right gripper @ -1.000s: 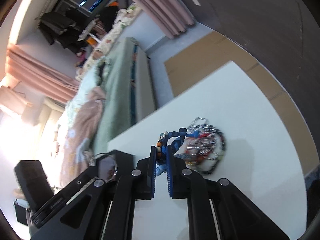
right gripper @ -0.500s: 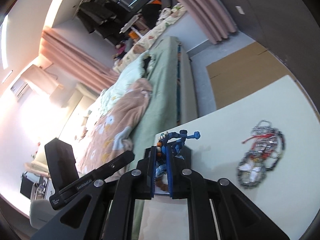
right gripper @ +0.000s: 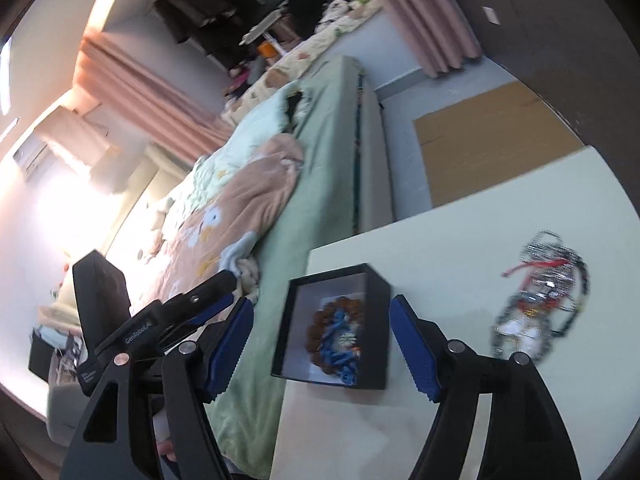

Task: Organize jewelry
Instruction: 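Carry the silver hoop into the box with the left tool while the right drops the blue piece in, then lower the left tool onto the pile and grasp the grey bead bracelet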

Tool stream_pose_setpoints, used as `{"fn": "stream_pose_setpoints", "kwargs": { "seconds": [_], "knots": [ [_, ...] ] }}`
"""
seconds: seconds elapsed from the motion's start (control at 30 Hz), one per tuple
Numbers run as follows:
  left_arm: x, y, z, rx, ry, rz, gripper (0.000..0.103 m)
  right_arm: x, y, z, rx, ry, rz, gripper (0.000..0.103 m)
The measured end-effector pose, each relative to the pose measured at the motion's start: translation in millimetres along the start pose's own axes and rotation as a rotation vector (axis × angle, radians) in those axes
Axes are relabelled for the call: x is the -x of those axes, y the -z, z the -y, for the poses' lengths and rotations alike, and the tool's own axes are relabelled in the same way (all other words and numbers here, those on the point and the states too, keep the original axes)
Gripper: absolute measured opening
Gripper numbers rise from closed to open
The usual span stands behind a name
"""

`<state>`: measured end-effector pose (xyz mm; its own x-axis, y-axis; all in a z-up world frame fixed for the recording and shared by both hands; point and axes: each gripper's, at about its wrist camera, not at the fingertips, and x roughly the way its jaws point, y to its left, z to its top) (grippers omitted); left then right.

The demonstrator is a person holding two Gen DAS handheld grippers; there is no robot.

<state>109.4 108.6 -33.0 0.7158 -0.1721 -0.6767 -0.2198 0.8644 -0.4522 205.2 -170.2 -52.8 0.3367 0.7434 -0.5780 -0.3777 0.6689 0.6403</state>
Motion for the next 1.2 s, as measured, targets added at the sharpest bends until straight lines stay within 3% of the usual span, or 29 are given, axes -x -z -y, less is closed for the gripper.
{"fn": "stream_pose_setpoints", "kwargs": {
  "seconds": [0.23, 0.8, 1.0, 1.2],
  "knots": [
    [-13, 7, 25, -0.04, 0.033, -0.029, 0.074, 35, -4, 53, -0.098, 0.131, 0.037, 0.07],
    [-71, 47, 116, -0.178, 0.114, -0.148, 0.073, 79, -7, 116, -0.197, 0.219, 0.061, 0.069],
    [-100, 64, 139, -0.176, 0.158, -0.234, 0.049, 94, -8, 142, -0.252, 0.245, 0.07, 0.066],
    [-123, 77, 152, -0.17, 0.162, -0.282, 0.04, 102, -6, 161, -0.286, 0.272, 0.064, 0.065]
  ]
}}
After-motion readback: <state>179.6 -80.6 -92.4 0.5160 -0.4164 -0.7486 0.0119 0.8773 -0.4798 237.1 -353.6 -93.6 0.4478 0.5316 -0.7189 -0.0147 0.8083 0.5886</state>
